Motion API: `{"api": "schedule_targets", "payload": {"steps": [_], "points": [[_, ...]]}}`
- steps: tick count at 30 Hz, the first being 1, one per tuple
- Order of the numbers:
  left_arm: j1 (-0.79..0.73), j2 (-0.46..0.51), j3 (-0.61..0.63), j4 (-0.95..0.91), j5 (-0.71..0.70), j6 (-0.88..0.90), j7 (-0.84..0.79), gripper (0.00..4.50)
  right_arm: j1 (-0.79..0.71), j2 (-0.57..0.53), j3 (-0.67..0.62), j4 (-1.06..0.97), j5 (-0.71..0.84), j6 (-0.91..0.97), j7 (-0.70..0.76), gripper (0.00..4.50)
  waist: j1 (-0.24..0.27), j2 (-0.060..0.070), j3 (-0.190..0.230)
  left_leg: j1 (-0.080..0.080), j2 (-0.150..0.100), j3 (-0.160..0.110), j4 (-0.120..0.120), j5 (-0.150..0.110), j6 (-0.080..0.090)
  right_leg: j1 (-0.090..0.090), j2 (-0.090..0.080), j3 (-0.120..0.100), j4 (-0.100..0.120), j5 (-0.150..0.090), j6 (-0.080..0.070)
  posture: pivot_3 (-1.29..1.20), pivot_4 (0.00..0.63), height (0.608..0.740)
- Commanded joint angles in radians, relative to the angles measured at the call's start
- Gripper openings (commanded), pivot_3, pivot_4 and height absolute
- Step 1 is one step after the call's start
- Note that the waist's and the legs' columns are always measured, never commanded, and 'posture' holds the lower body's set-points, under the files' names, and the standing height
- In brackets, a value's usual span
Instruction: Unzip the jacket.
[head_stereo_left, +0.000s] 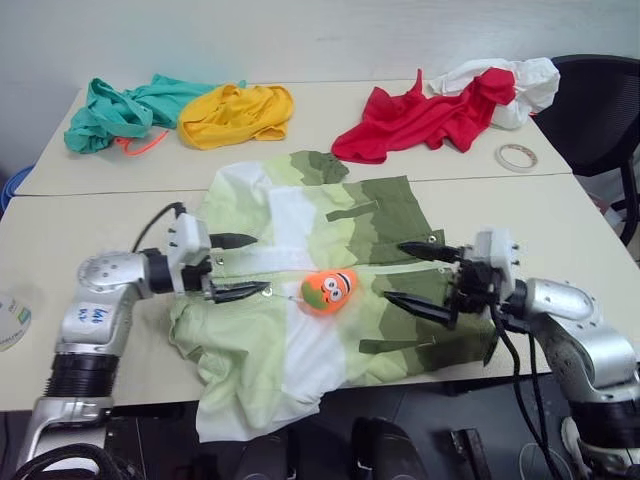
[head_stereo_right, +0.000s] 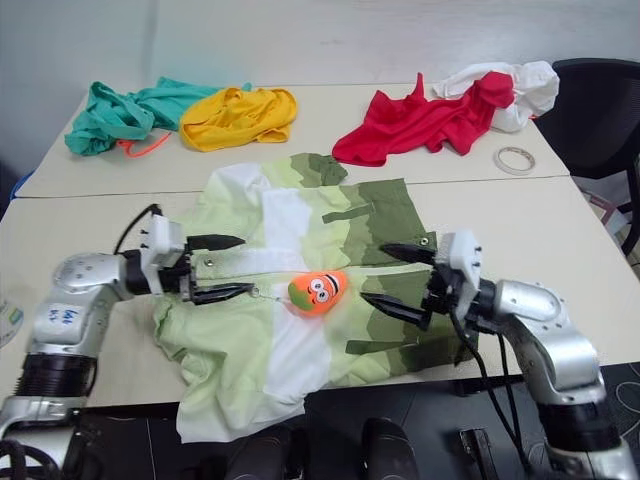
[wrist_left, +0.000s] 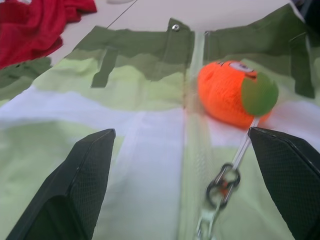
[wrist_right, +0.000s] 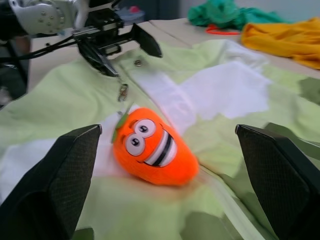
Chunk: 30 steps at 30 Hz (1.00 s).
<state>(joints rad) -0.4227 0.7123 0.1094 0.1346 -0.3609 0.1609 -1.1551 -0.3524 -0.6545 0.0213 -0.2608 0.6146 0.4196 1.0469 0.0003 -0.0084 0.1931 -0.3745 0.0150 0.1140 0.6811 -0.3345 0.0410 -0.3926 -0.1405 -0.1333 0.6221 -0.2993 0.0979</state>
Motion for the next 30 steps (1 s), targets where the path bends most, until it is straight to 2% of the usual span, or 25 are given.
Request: {"api": "schedule_targets", "payload": {"steps": [1,6,9,12,16,19,25,27,30], "points": [[0.011,-0.001,-0.006,-0.011,0.01,-0.047,-0.007,4.48,-0.121,0.055,0.13,0.053,-0.046,0.069,0.019,4.5,0.0,0.0,0.0,-0.001,0.0,0.0,0.0,0.0,0.0,0.0,0.0,0.0,0.0,0.0,0.0,0.0,0.15,0.74],[0.031,-0.024,-0.075,-0.032,0.038,-0.056,-0.016,4.48,-0.312,0.166,0.322,0.277,-0.226,0.063,0.028,4.5,-0.004,0.0,0.0,-0.002,-0.001,0.0,0.0,0.0,0.0,-0.001,0.0,-0.001,0.0,0.0,0.0,0.0,0.15,0.74],[0.045,-0.02,-0.109,-0.019,0.086,-0.093,-0.007,4.48,-0.386,0.182,0.4,0.431,-0.327,0.0,0.087,4.5,-0.004,0.0,0.0,-0.004,-0.001,0.001,0.001,0.0,0.0,-0.003,0.005,-0.002,0.001,0.0,0.0,0.0,0.15,0.74],[0.065,-0.015,-0.12,0.015,0.141,-0.108,0.04,4.48,-0.425,0.171,0.43,0.499,-0.354,-0.018,0.186,4.5,-0.005,0.0,0.0,-0.004,-0.001,0.001,0.001,0.0,0.0,-0.003,0.006,-0.001,0.0,0.0,0.0,0.0,0.15,0.74],[0.078,-0.017,-0.121,0.072,0.184,-0.101,0.095,4.5,-0.434,0.172,0.394,0.517,-0.351,-0.035,0.235,3.56,-0.008,0.0,0.0,-0.004,0.0,0.001,0.001,0.0,0.0,-0.003,0.006,-0.001,0.001,0.0,0.0,0.0,0.15,0.74],[0.087,-0.012,-0.131,0.072,0.204,-0.091,0.122,4.5,-0.429,0.162,0.346,0.531,-0.357,-0.097,0.227,2.5,-0.013,0.0,0.0,-0.004,0.0,0.001,0.001,0.0,0.0,-0.003,0.006,-0.001,0.002,0.0,0.0,0.0,0.15,0.74],[0.115,-0.011,-0.152,0.024,0.222,-0.044,0.167,4.5,-0.349,0.136,0.204,0.518,-0.285,-0.075,0.225,0.6,-0.008,0.0,0.0,-0.002,0.0,0.0,0.001,0.0,0.0,-0.002,0.0,-0.001,0.002,0.0,0.0,0.0,0.15,0.74],[0.128,-0.013,-0.143,-0.003,0.214,-0.025,0.187,4.5,-0.329,0.132,0.169,0.494,-0.255,-0.048,0.23,0.21,-0.009,0.0,0.0,-0.002,0.0,0.0,0.001,0.0,0.0,-0.001,0.0,-0.001,0.002,0.0,0.0,0.0,0.15,0.74],[0.158,-0.014,-0.138,-0.031,0.215,-0.01,0.212,4.5,-0.312,0.106,0.113,0.47,-0.224,-0.016,0.23,0.17,-0.009,0.002,0.001,-0.001,0.0,0.001,0.001,0.0,0.0,-0.001,0.0,0.0,0.003,0.0,0.0,0.0,0.15,0.74]]}}
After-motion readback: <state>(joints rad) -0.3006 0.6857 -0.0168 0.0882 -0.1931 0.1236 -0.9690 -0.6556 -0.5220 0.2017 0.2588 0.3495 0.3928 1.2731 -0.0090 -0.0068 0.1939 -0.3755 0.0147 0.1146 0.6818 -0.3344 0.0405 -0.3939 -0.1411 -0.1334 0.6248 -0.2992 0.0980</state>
